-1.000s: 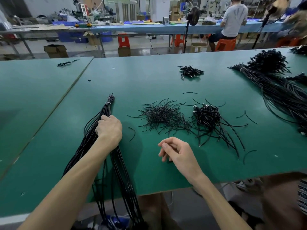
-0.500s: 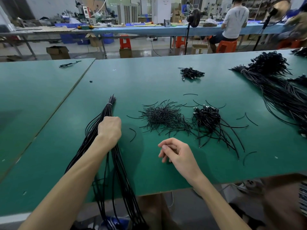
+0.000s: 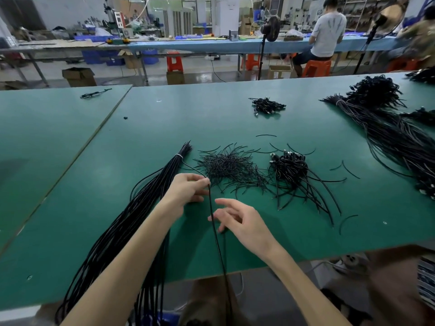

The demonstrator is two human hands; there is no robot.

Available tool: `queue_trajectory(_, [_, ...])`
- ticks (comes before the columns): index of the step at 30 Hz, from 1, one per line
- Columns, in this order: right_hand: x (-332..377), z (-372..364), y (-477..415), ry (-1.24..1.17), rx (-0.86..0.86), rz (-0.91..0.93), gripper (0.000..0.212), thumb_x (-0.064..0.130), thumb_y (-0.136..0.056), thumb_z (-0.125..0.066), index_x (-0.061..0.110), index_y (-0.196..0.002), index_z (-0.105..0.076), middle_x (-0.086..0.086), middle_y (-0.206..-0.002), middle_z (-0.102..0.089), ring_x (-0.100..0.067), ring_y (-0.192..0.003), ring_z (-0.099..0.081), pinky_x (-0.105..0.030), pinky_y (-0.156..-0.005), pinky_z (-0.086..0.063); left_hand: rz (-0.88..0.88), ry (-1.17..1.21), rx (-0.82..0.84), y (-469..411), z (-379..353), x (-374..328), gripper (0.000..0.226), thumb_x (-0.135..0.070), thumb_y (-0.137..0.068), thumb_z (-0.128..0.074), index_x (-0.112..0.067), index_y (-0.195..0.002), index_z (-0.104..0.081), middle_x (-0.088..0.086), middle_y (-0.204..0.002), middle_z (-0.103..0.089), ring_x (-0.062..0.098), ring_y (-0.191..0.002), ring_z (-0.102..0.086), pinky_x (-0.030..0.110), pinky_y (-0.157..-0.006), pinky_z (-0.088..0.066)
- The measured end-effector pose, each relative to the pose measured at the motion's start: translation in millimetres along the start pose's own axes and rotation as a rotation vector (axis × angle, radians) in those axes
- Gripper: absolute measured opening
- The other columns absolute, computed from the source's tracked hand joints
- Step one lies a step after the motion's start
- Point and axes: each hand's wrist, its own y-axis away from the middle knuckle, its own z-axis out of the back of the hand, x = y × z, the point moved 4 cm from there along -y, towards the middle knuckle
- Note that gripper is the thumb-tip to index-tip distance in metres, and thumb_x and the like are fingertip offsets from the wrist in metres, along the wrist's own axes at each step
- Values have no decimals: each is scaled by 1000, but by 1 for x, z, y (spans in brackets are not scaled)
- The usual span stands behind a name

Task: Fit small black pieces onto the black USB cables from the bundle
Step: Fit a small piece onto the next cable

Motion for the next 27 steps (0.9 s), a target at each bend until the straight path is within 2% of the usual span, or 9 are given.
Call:
queue_trajectory(3, [-1,0,0,3,21,-11,52,31,-96,-72,24,-143,-50,6,-95,-79,-8,-75,-70,-22,-83,-55,-70,-53,33,-2,-1,4,13,-13,-96,-71,0,-99,-70,12,-86,-73,13,-66,-72,22,-53,-55])
queue_trajectory(5, [-1,1,0,16,9,-9,49,26,-96,-74,22,-140,-54,4,-90,-77,-6,-72,-66,-22,-79,-54,-117,-125,60,-6,2,3,15,-13,-101,-63,-3,-93,-71,15,-86,-73,16,-66,-73,26,-54,-58])
queue_trajectory(7, [-1,3,0,20,-12,-7,42,24,-97,-72,21,-137,-59,3,-87,-75,-6,-71,-64,-23,-79,-54,-213,-345,-22,-12,12,2,20,-14,-104,-58,-9,-92,-73,14,-90,-73,21,-74,-73,34,-66,-61])
queue_trajectory(10, [-1,4,2,43,-36,-6,33,23,-99,-67,23,-132,-62,5,-83,-73,-11,-75,-66,-22,-82,-55,-487,-955,-281,-19,35,-4,22,-16,-103,-57,-14,-117,-74,6,-123,-67,26,-114,-60,38,-103,-46])
queue_trajectory(12, [-1,4,2,71,-37,-7,28,24,-101,-64,24,-129,-64,6,-76,-69,-11,-74,-63,-26,-81,-53,-514,-1211,-251,-28,44,0,39,-21,-106,-51,-15,-144,-57,2,-155,-47,24,-144,-38,39,-123,-23])
queue_trajectory(13, [-2,4,3,76,-36,-8,26,24,-101,-63,25,-128,-65,7,-71,-66,-10,-70,-59,-28,-78,-52,-469,-1274,-198,-33,47,4,47,-26,-109,-43,-14,-154,-44,-1,-165,-34,19,-153,-25,39,-127,-14])
queue_trajectory(15, [-3,4,3,66,-36,-10,25,22,-102,-61,25,-126,-67,9,-65,-56,-8,-63,-49,-26,-65,-46,-362,-1333,-110,-43,51,12,55,-33,-112,-26,-12,-163,-22,-6,-172,-10,10,-158,-3,36,-128,-5])
queue_trajectory(17, [-4,5,3,47,-40,-8,24,19,-103,-60,25,-124,-69,11,-62,-47,-6,-58,-40,-20,-57,-37,-318,-1355,-101,-50,54,16,57,-35,-112,-17,-11,-164,-12,-7,-172,1,7,-157,6,34,-128,-1])
queue_trajectory(27, [-6,6,5,29,-28,-8,23,14,-102,-58,28,-116,-70,12,-61,-44,-5,-55,-35,-20,-53,-33,-199,-1336,-180,-68,78,14,56,-30,-112,-14,-8,-163,-6,-3,-172,7,10,-157,8,33,-128,-1])
